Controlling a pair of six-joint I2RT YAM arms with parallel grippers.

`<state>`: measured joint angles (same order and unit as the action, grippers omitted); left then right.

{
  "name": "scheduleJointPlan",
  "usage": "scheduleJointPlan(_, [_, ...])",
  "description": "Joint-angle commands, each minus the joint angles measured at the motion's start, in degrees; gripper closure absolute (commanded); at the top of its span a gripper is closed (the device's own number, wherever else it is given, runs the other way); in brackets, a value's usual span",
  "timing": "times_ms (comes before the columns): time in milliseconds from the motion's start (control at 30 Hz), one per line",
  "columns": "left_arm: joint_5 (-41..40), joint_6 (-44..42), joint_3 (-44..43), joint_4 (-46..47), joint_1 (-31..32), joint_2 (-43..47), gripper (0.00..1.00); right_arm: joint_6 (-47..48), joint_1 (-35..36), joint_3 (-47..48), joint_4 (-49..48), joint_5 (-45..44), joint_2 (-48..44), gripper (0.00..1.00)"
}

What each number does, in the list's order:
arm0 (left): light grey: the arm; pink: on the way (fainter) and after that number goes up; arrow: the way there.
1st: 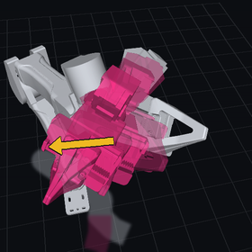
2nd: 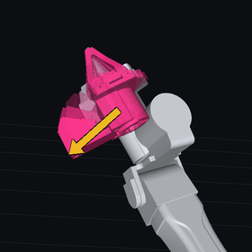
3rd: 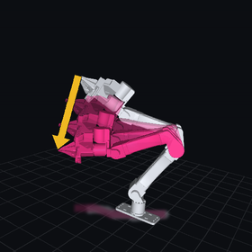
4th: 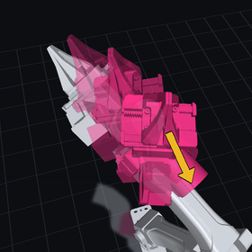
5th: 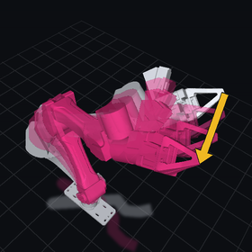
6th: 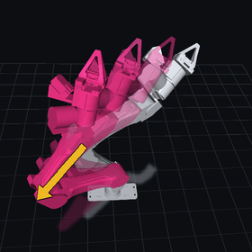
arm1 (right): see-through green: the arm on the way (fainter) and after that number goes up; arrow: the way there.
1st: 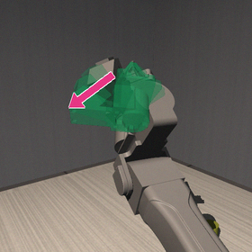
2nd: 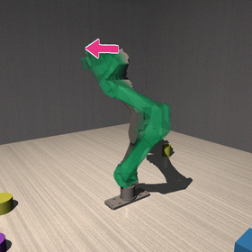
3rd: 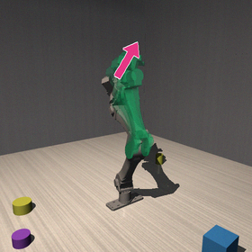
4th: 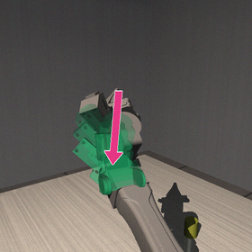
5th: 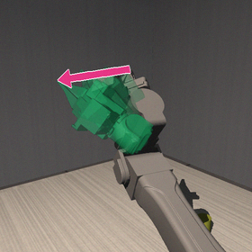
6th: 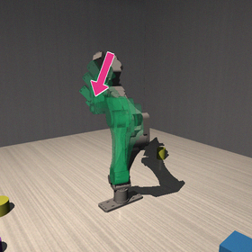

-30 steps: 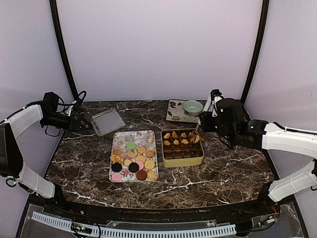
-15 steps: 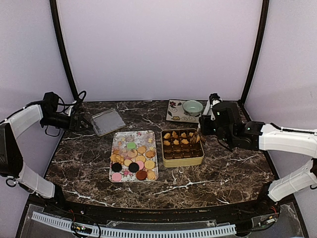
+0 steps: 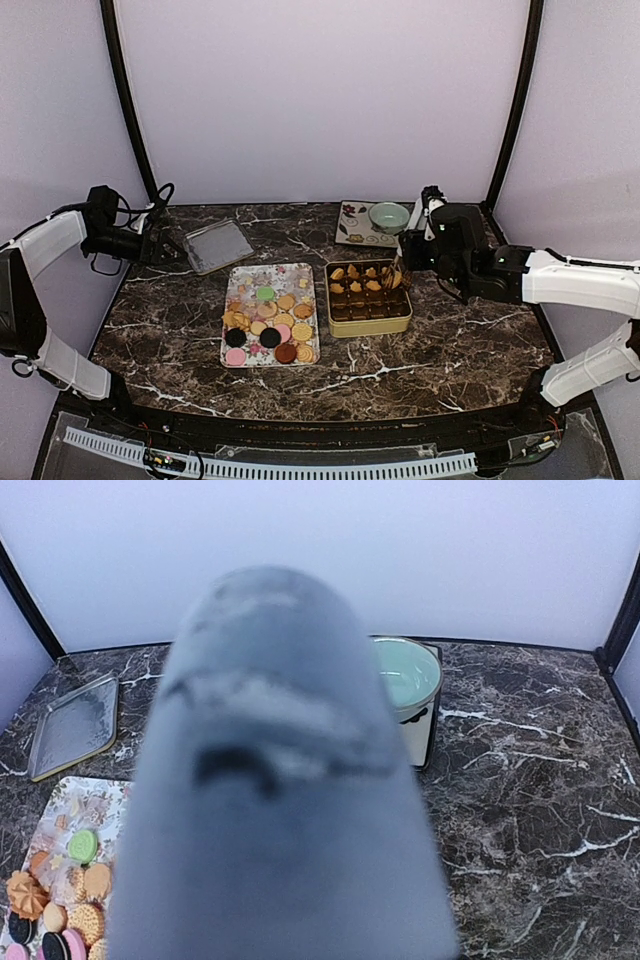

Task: Pack the cookies
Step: Place the fake cookies in the empty pocket of the box.

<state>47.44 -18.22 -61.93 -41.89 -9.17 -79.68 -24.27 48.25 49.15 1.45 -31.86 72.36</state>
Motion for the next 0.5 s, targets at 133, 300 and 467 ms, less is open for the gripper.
scheduleJointPlan(133, [0.96, -0.48, 0.06, -0.83, -0.26, 1.72, 0.04, 0.52, -0.45, 1.91, -4.45, 0.33, 0.45, 0.56])
scheduleJointPlan(300, [0.91, -0.51, 0.14, -0.87, -0.26, 1.87, 0.04, 0.72, -0.52, 2.91, -4.40, -0.51, 1.14, 0.57])
scheduleJointPlan(467, [1.00, -0.50, 0.36, -0.74, -0.26, 1.72, 0.04, 0.54, -0.46, 4.21, -4.78, -1.92, 2.39, 0.63])
